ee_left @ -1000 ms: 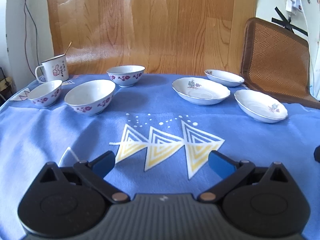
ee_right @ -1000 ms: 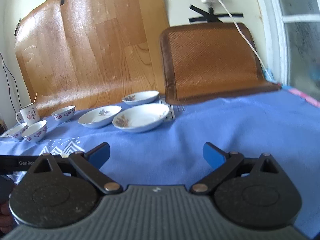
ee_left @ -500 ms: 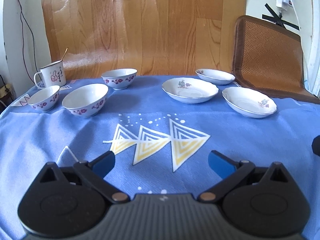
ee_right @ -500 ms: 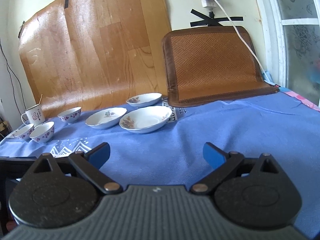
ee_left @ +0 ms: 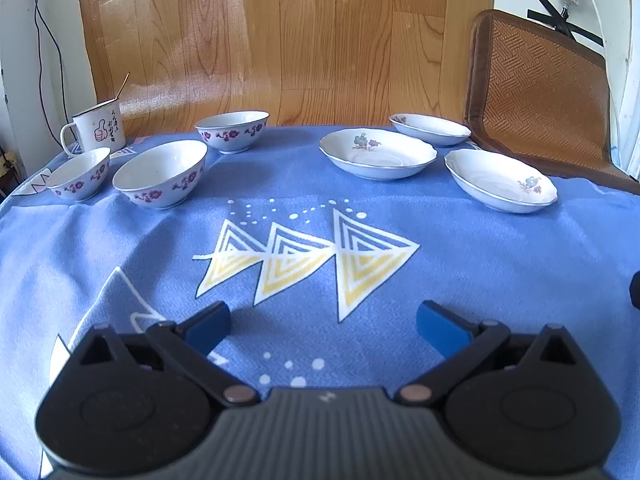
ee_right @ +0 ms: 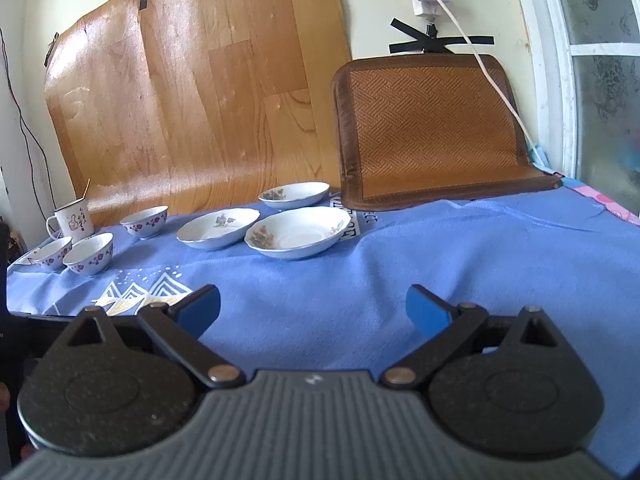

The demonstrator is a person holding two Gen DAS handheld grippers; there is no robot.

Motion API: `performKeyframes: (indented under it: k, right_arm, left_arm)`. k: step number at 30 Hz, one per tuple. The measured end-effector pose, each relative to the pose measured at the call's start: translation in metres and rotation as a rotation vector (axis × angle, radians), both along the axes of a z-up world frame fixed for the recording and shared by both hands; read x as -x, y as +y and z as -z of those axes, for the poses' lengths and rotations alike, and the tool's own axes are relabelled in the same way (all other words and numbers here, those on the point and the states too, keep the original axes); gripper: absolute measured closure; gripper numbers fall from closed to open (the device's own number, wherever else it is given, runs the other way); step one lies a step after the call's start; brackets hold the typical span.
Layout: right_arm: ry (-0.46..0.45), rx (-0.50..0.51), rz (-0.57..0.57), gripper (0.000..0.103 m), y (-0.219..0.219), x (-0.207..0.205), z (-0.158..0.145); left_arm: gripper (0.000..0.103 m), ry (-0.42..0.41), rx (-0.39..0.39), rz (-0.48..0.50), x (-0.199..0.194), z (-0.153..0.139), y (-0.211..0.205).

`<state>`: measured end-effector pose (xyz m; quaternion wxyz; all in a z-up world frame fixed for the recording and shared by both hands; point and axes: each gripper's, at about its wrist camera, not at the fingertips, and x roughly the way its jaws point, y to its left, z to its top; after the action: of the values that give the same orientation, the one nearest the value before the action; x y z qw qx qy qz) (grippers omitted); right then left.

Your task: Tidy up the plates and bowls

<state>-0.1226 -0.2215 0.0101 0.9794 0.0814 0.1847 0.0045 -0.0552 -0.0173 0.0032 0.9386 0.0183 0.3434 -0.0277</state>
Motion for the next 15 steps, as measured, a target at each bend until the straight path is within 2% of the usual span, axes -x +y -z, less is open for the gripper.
performKeyframes:
  k: [15]
  right_arm:
    - [0.010, -0.029, -0.017, 0.003, 0.0016, 0.0012, 0.0022]
  left_arm:
    - [0.000, -0.014, 0.015, 0.047, 0.0092, 0.0012, 0.0036]
